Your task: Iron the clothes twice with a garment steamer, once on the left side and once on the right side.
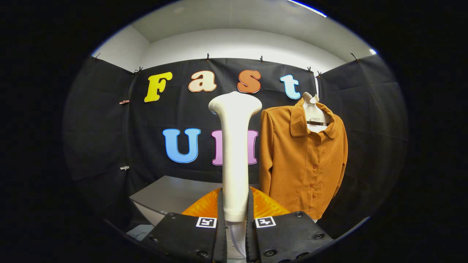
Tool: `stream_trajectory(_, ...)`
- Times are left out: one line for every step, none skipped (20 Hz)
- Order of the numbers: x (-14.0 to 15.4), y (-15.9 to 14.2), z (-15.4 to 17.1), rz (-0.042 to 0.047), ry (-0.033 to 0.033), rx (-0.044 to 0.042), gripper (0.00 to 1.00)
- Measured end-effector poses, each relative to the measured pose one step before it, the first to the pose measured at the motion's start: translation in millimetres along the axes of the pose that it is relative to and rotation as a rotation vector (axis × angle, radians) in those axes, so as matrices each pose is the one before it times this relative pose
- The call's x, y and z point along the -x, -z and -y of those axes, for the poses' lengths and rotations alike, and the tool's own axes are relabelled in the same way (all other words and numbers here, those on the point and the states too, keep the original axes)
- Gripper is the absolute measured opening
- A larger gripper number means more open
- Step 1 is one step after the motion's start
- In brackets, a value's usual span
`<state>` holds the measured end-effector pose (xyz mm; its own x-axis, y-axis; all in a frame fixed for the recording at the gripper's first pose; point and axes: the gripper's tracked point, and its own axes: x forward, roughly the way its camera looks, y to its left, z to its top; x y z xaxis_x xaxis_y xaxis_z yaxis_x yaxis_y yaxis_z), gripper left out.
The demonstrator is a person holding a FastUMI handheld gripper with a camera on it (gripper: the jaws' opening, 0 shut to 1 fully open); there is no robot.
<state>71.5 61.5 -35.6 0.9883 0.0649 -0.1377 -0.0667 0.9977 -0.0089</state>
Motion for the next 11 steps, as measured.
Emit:
stream_trajectory(0.51,0.49,-0.14,-0.00029,0.00077,-0.00397,0.23)
stream_trajectory(-0.11,-0.22,-0.21,-0.00192,0.00043,-0.00038,0.23)
stream_trajectory(0.71,0.74,0.21,-0.00274,0.00087,0.0018,0.23)
stream_trajectory(-0.51,0.86,0.29,-0.0004,0.00011,0.00008,0.23)
stream_trajectory(0.2,0.09,-0.18,-0.00059,0.00014,0.00036,0.23)
stream_trajectory(0.67,-0.8,-0.84,0.00035,-0.00059,0.00045,0.23)
stream_trajectory(0.17,-0.19,-0.45,0.00149,-0.00034,0.00009,0.23)
stream_trajectory(-0.72,-0.44,-0.52,-0.00008,-0.00048,0.00125,0.23)
stream_trajectory(0.39,-0.02,-0.32,0.00097,0.00048,0.00104,0.23)
stream_trajectory(-0.14,-0.5,-0.47,0.00048,-0.00049,-0.00052,0.23)
stream_trajectory(-0.13,-0.78,-0.66,-0.00073,-0.00092,-0.00194,0.23)
